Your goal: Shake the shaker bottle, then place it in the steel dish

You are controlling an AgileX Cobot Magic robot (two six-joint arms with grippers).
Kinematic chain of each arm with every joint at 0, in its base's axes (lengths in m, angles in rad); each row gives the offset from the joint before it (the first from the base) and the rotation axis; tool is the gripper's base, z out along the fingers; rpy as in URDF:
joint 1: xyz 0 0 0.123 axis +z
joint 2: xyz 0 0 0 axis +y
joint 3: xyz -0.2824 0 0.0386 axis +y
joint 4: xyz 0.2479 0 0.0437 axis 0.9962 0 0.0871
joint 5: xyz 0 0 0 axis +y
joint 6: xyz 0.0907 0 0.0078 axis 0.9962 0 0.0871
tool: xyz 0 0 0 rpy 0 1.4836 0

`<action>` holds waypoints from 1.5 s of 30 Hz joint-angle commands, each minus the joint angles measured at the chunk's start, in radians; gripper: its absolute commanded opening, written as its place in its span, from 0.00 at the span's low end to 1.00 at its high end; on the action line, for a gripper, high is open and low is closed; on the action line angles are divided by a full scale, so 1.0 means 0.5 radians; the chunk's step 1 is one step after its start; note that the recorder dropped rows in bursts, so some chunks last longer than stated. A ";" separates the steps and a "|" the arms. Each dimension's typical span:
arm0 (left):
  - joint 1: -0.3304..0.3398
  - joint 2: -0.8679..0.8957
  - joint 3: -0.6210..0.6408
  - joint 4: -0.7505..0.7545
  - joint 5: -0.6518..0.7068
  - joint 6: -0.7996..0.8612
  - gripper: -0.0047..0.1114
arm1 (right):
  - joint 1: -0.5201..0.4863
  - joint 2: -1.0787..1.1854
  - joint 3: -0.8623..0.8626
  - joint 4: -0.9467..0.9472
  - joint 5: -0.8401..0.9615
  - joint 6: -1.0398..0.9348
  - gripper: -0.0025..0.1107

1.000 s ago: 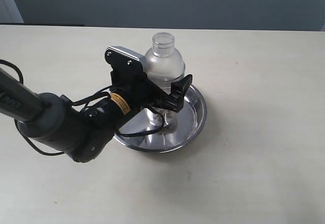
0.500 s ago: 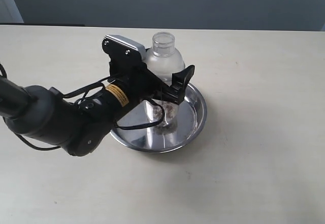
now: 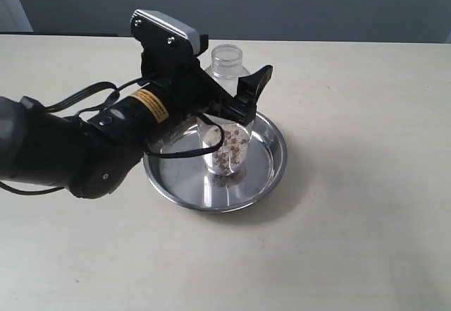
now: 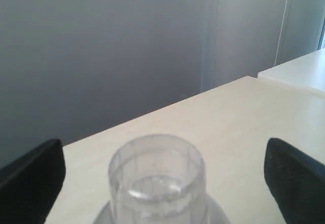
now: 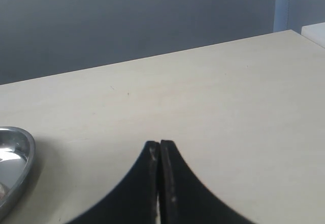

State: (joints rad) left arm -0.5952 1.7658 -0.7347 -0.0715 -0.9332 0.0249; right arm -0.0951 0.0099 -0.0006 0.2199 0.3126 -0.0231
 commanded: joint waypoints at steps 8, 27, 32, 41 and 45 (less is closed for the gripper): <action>-0.004 -0.505 -0.003 -0.033 0.527 0.113 0.59 | -0.009 -0.010 0.001 -0.002 -0.016 -0.005 0.02; 0.138 -1.613 -0.003 0.101 1.953 0.235 0.05 | -0.009 -0.010 0.001 -0.002 -0.016 -0.005 0.02; 0.246 -1.857 0.027 0.101 2.274 0.227 0.05 | -0.009 -0.010 0.001 -0.002 -0.016 -0.005 0.02; 0.657 -2.727 0.891 0.038 1.854 0.120 0.05 | -0.009 -0.010 0.001 -0.002 -0.016 -0.005 0.02; 0.902 -3.082 1.133 -0.072 2.047 0.120 0.05 | -0.009 -0.010 0.001 -0.002 -0.016 -0.005 0.02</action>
State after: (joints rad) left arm -0.2122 0.3274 -0.2282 -0.0674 0.0530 0.0935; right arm -0.0951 0.0099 -0.0006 0.2199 0.3126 -0.0231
